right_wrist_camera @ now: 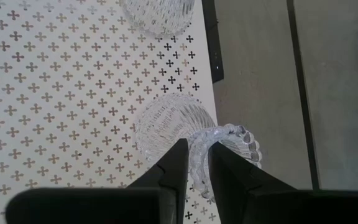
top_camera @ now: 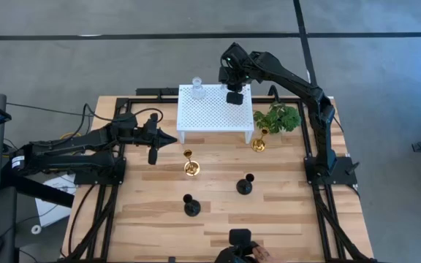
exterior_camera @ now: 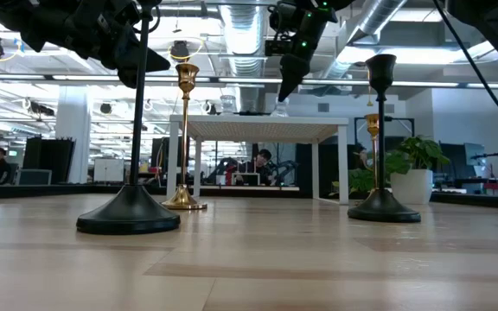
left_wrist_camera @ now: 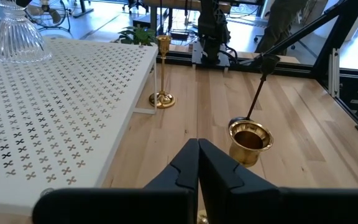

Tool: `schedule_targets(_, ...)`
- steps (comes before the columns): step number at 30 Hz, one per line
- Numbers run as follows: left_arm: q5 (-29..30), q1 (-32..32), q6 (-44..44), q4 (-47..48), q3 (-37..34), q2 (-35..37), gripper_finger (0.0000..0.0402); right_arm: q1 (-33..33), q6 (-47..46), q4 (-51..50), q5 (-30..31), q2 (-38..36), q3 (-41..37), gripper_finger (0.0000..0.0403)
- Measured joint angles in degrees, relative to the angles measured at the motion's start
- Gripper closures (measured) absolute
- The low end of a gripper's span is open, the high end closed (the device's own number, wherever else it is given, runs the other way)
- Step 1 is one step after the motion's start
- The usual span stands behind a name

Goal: Pick & Place candle stick holders
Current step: Put the transparent candle holder on the shelf aligned with the other transparent candle holder, then put the left gold candle holder on the shelf

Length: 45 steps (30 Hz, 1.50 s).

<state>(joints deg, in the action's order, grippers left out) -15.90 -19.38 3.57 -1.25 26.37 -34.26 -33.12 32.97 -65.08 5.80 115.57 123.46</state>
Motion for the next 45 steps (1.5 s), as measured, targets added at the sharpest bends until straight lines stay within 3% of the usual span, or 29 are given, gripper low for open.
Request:
schedule_targets(8,0.0,0.0,0.0,0.0,0.0,0.0,0.0395,0.1,0.0,1.1,0.0,0.0,0.0,0.0344)
schedule_targets(23,0.0,0.0,0.0,0.2,0.0,0.0,0.0395,0.5,-0.3,1.3,-1.0,-0.2,0.0,0.0291)
schedule_targets(29,0.0,0.0,0.0,0.2,0.0,0.0,0.0395,2.5,1.9,0.4,4.8,-0.5,1.5,0.0289)
schedule_targets(38,0.0,0.0,0.0,0.2,0.0,0.0,0.0396,5.5,2.1,-2.5,4.8,-0.6,11.5,0.029)
schedule_targets(45,0.0,0.0,0.0,0.2,0.0,0.0,0.0395,7.7,1.1,-6.8,5.2,-5.7,10.3,0.03)
